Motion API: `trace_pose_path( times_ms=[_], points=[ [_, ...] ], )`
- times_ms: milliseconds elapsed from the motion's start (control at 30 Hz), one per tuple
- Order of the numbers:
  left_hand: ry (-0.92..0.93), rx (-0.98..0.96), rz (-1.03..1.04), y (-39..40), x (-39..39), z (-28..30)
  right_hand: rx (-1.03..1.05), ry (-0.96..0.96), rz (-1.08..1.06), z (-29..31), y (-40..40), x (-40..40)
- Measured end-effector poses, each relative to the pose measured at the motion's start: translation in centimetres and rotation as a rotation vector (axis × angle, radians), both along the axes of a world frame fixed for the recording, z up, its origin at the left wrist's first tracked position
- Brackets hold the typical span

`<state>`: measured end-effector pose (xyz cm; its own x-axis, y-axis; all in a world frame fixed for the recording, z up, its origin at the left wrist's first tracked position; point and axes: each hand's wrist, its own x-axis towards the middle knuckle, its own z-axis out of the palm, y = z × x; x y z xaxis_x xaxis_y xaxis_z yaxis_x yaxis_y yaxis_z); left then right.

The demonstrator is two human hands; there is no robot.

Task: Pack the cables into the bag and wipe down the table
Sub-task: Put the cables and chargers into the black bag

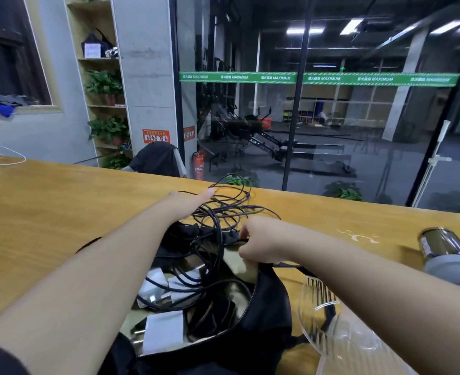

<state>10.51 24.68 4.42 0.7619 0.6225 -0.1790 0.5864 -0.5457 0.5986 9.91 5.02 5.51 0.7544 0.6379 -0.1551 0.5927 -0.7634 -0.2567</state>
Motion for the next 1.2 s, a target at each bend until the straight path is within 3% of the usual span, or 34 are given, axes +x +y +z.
trace_pose_path(
  times_ms=[233, 467, 567, 933, 1200],
  points=[
    [0.268, 0.156, -0.159, -3.0, 2.7, -0.3, 0.049, -0.004, 0.051, -0.3, -0.4, 1.3],
    [0.261, 0.311, -0.17, -2.2, 3.4, -1.7, 0.101, 0.025, 0.083, -1.1, -0.2, 1.9],
    [0.141, 0.387, -0.141, -2.0, 3.5, -2.3, 0.098, 0.051, 0.081, -1.2, -0.2, 2.2],
    [-0.482, 0.258, -0.052, -1.2, 0.2, 0.6, 0.116, 0.031, 0.04, -1.1, -1.5, 3.2],
    [-0.704, 0.259, -0.111, -1.1, -4.3, 3.1, 0.209, -0.011, -0.054, -0.8, -1.6, 2.9]
  ],
)
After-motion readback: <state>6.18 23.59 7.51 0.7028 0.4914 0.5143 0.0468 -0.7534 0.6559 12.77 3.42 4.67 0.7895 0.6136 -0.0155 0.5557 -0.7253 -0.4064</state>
